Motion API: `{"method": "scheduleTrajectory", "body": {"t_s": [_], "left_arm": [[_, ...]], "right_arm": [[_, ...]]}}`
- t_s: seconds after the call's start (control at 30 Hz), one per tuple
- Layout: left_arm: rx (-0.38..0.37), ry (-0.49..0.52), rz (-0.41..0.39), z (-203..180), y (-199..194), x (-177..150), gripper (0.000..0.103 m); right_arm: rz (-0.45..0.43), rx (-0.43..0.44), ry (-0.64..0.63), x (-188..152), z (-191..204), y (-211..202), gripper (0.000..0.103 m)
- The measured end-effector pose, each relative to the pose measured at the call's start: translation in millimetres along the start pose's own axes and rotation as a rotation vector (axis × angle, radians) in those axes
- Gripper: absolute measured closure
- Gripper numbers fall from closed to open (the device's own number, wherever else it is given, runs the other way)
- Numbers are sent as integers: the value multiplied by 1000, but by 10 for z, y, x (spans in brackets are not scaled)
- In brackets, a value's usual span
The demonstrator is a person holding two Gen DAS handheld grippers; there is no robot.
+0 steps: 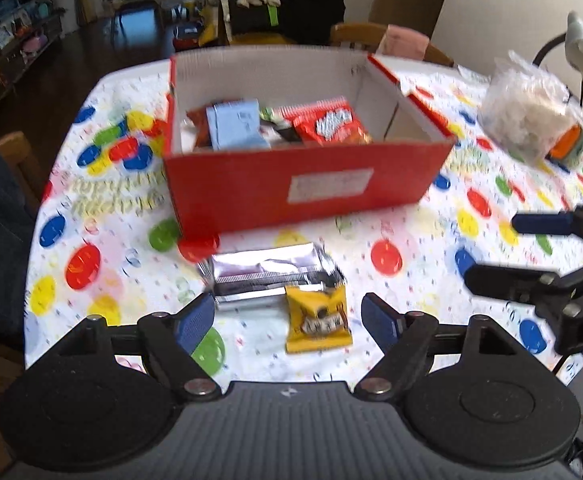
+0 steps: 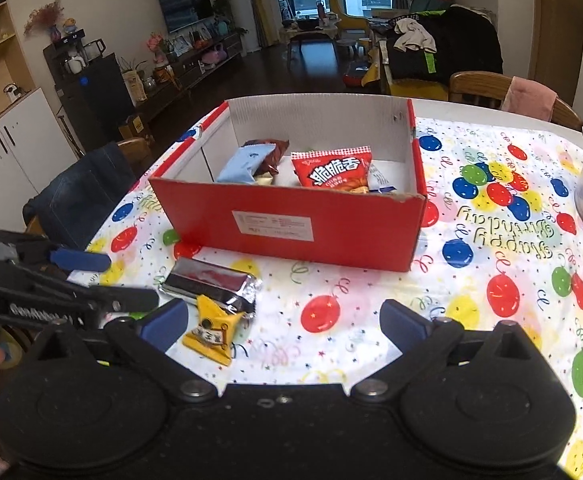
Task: Organize snacks
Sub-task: 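Lift both grippers out of the box and return over the silver bar and yellow packet, then grasp the yellow candy packet with the left gripper while the right gripper grasps the silver foil bar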
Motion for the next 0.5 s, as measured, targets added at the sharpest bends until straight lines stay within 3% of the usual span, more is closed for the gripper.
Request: {"method": "scheduleTrajectory", "body": {"t_s": [0.33,0.5], "left_arm": [[-12,-43,112,-111,528,-70,22],[10,-14,137,-231,713,-51,22]], "right_arm": [[68,-4,26,-82,-233,88,0],[94,8,43,-115,-351,126,1]]}}
Point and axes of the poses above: each gripper's, at about its wrist camera, not at the fingertips, and y roughly the way its jaws point, z to its left, x to its top, the point moved 5 cm from there along y, roughly the way its jaws point, and after that the axes turned 6 degrees about z, right-handed, at the moved point
